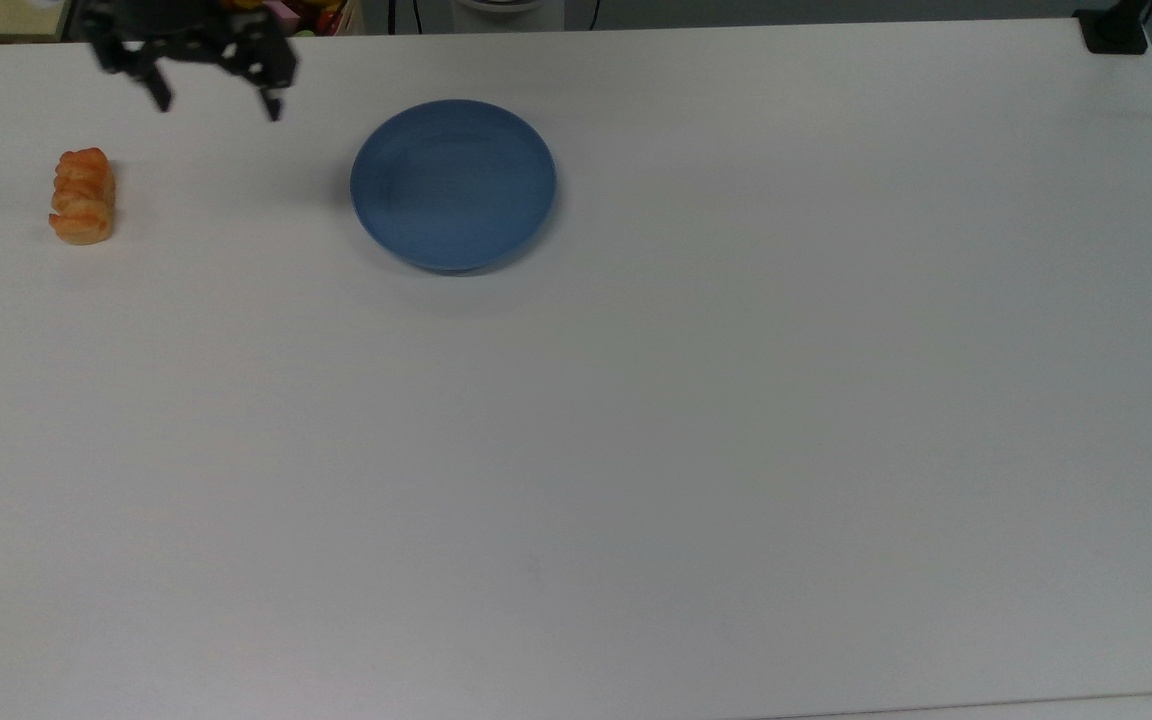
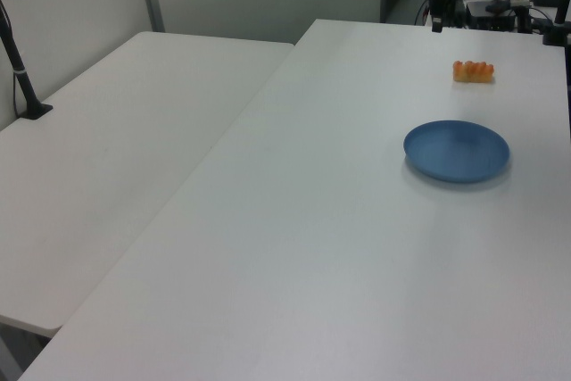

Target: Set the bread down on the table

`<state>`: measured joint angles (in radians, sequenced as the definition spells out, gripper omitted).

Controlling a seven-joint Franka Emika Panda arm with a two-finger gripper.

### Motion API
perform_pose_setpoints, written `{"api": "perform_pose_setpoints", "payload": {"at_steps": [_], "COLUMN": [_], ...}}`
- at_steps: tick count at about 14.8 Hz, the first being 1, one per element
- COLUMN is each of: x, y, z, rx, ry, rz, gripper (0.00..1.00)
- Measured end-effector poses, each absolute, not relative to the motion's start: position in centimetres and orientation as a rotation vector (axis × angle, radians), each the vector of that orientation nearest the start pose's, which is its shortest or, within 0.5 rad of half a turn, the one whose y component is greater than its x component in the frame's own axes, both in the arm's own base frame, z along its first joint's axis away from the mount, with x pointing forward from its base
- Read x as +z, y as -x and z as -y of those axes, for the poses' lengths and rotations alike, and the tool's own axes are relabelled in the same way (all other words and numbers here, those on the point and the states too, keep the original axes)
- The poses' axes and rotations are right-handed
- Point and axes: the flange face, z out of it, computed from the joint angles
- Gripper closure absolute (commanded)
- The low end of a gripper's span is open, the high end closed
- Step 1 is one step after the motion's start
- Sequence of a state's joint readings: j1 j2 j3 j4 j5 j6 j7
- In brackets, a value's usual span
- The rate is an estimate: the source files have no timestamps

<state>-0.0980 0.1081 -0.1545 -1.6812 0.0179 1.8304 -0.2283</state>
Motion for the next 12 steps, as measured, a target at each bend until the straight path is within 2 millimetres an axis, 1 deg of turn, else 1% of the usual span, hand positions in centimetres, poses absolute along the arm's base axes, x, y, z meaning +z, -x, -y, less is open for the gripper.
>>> {"api": "perform_pose_setpoints", "payload": {"at_steps": [1,2,3,5,7,12], "x": [53.9,54.2,54.1,53.7,53.4,53.4], "y": [-58.5,-58.8,-59.1,-59.5,-59.7,-59.7], "z": [12.4,10.5,9.0,6.7,5.7,6.0], "rx": [-0.057,-0.055,-0.052,-0.042,-0.034,-0.033], "ry": [3.144,3.141,3.138,3.135,3.133,3.131], "rz": [-0.041,-0.037,-0.032,-0.020,-0.022,-0.096], "gripper": [0.00,0.00,0.00,0.00,0.00,0.00]}}
